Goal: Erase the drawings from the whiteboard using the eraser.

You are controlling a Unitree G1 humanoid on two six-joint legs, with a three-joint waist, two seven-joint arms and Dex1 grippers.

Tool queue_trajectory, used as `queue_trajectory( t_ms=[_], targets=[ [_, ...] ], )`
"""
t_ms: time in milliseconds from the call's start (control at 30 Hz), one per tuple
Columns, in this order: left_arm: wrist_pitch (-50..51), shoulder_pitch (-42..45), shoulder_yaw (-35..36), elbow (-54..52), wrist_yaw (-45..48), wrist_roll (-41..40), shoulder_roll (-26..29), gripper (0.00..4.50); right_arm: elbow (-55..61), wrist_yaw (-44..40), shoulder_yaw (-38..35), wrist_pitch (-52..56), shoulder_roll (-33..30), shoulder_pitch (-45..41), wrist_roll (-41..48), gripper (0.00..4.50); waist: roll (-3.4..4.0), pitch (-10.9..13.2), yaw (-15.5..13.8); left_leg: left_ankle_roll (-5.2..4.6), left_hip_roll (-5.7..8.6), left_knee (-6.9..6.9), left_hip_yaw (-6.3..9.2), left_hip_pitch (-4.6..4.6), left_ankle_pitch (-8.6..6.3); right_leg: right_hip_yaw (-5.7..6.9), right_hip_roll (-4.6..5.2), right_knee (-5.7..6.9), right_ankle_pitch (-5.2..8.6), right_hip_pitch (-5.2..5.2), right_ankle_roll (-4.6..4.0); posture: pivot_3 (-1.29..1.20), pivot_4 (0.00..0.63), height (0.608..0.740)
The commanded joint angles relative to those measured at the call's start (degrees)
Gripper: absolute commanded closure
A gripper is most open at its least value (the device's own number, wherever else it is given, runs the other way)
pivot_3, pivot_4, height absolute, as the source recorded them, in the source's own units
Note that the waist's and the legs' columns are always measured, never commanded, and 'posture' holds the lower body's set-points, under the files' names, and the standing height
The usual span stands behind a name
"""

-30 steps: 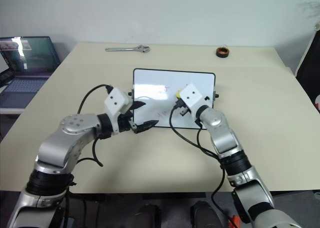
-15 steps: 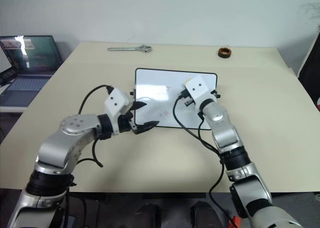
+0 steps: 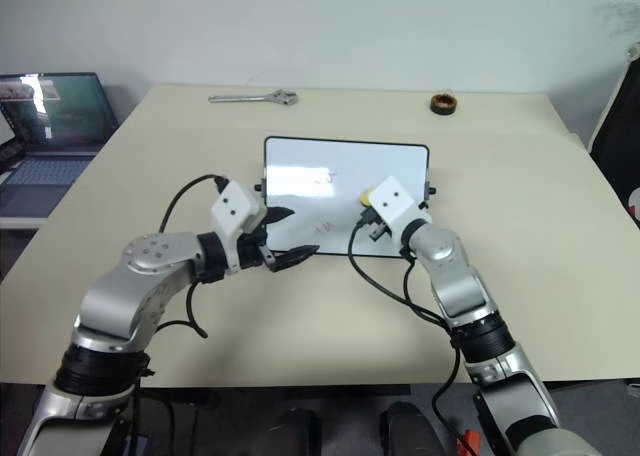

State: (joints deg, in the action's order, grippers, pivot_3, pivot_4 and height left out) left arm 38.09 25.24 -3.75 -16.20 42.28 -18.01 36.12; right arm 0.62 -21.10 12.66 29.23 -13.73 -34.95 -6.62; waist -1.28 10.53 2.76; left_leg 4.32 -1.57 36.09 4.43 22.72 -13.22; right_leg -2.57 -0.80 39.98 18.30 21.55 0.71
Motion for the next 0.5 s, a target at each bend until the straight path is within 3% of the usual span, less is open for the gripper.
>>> queue_trajectory(
  t_ms=[33, 267, 500],
  targets=[
    [-0.32, -0.89, 6.19, -1.56, -2.28, -2.12, -0.65, 0.0, 8.4, -2.1, -3.98, 2.64, 1.58, 0.5, 5.74, 3.54, 0.0, 0.0, 0.07, 0.0, -0.04, 0.0, -0.01, 0.14, 0.0, -0.01, 0.01, 0.01, 0.0, 0.15, -0.01, 0.0, 0.15, 0.74],
    [0.86, -8.33, 19.65, -3.83, -4.73, -8.19, -0.21, 0.0, 24.65, -10.4, -7.07, 5.67, -1.13, 11.31, 17.62, 3.54, 0.01, 0.01, -0.07, 0.02, -0.15, -0.14, 0.03, 0.27, -0.05, 0.02, 0.15, -0.11, 0.1, 0.27, -0.01, 0.0, 0.15, 0.74],
    [-7.06, -13.82, 20.09, -0.25, -4.32, -5.11, -0.09, 0.0, 29.64, -13.83, -15.49, 2.14, -8.52, 23.26, 22.8, 3.54, 0.0, 0.02, -1.04, 0.02, -0.02, -0.06, 0.03, 0.12, -0.04, 0.07, 0.3, -0.1, 0.11, 0.06, 0.01, 0.0, 0.15, 0.74]
  ],
)
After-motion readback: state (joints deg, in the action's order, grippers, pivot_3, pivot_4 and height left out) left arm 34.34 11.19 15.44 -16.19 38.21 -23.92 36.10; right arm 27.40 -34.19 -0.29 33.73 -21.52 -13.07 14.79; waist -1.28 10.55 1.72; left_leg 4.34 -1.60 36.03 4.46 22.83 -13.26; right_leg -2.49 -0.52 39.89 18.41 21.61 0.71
